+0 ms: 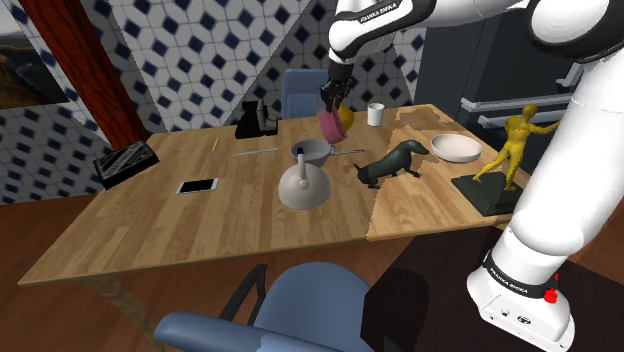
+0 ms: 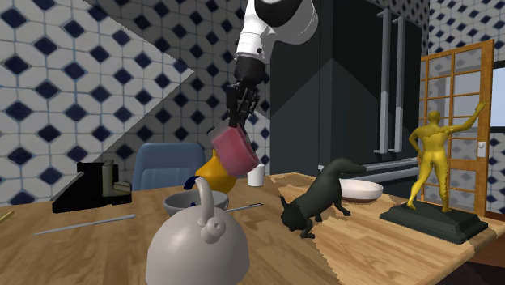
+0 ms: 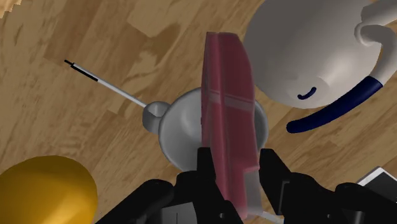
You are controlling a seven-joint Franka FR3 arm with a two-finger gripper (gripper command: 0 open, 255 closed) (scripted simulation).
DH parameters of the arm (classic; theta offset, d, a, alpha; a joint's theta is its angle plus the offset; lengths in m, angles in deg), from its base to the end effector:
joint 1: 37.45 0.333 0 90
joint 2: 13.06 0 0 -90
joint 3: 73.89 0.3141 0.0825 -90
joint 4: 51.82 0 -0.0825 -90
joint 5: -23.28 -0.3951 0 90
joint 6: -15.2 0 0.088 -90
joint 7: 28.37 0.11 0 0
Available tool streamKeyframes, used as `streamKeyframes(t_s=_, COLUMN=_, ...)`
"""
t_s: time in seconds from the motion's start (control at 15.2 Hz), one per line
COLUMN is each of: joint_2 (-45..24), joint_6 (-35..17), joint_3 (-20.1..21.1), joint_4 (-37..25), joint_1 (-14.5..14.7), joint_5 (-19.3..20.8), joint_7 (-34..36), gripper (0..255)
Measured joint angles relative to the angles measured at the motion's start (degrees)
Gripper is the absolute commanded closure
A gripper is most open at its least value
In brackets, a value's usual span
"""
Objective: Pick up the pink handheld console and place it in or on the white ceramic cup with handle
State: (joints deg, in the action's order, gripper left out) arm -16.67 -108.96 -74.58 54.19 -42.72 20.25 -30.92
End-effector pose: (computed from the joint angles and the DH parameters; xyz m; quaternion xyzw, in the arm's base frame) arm 0.6117 -0.0615 0.5020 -0.9908 0.0414 -0.1279 0.0138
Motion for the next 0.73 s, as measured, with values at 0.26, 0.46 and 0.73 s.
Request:
streamKeyframes(t_s=0.26, joint_2=-9.54, joint_6=5.31, joint_3=0.20, joint_4=-14.84, joint_1=0.26, joint_5=0.23, joint_7=0.83, gripper=255)
streamKeyframes(t_s=0.46, joint_2=-15.71, joint_6=8.45, joint_3=0.32, joint_4=-24.15, joint_1=0.45, joint_5=0.36, joint_7=1.33, gripper=255)
streamKeyframes(t_s=0.73, joint_2=-16.82, joint_6=6.54, joint_3=0.35, joint_4=-23.35, joint_1=0.53, joint_5=0.37, joint_7=1.37, gripper=255)
